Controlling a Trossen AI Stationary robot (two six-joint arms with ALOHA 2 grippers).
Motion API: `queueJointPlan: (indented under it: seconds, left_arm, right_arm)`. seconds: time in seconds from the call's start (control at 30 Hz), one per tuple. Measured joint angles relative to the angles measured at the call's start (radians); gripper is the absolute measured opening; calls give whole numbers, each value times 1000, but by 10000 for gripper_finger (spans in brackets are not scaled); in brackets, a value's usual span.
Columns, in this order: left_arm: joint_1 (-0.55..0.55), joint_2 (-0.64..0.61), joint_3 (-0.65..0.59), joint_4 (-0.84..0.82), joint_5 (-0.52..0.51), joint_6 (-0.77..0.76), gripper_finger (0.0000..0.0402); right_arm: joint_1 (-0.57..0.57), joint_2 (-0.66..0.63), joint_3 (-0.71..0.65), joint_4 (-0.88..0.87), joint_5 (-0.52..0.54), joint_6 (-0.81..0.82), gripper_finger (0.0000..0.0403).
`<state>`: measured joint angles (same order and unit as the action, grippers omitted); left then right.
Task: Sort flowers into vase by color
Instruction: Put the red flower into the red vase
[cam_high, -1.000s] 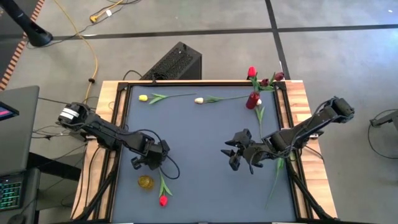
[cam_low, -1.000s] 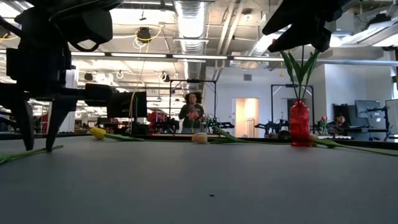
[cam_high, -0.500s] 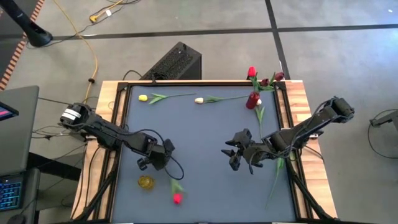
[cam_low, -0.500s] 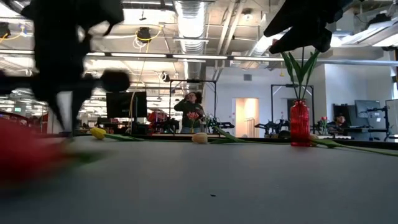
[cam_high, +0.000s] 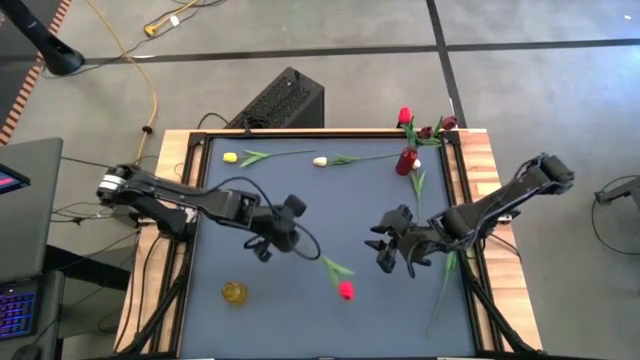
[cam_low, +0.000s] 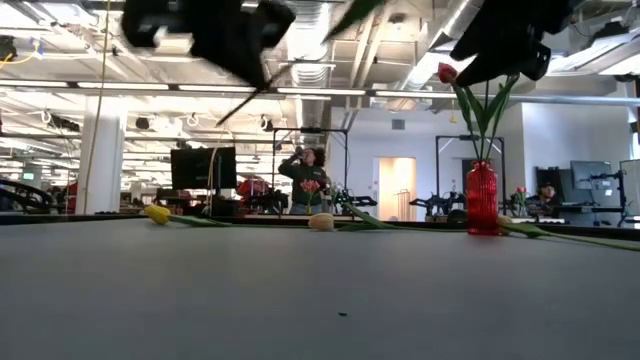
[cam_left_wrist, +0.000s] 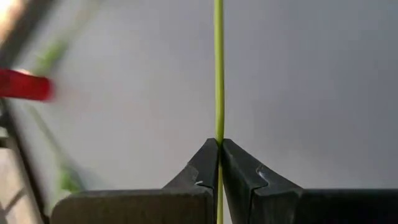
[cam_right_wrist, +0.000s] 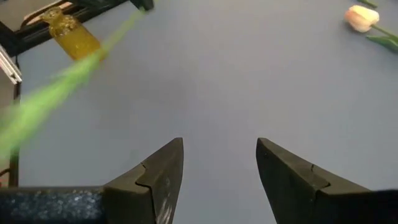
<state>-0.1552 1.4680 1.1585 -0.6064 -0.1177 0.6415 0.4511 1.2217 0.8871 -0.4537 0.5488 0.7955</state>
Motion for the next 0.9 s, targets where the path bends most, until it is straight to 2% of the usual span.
queueJointPlan:
  seconds: [0.1, 0.2, 0.37, 0.53, 0.7, 0.9]
  left_arm:
    - [17, -9, 69, 9, 14, 0, 0]
    - [39, -31, 118, 29, 84, -4, 0]
    - [99, -108, 135, 75, 170, -88, 0]
    - [177, -172, 110, 191, 251, -211, 0]
    - [216, -174, 88, 288, 344, -349, 0]
    - [214, -173, -27, 527, 375, -503, 0]
  right_arm:
    - [0, -33, 0, -15, 0, 0, 227]
    - [0, -63, 0, -29, -1, 0, 227]
    - [0, -99, 0, -51, -1, -1, 227]
    - [-10, -104, 0, -34, 23, -10, 227]
    - [-30, -104, 0, 28, 32, -44, 227]
    - [-42, -104, 0, 216, 33, -195, 227]
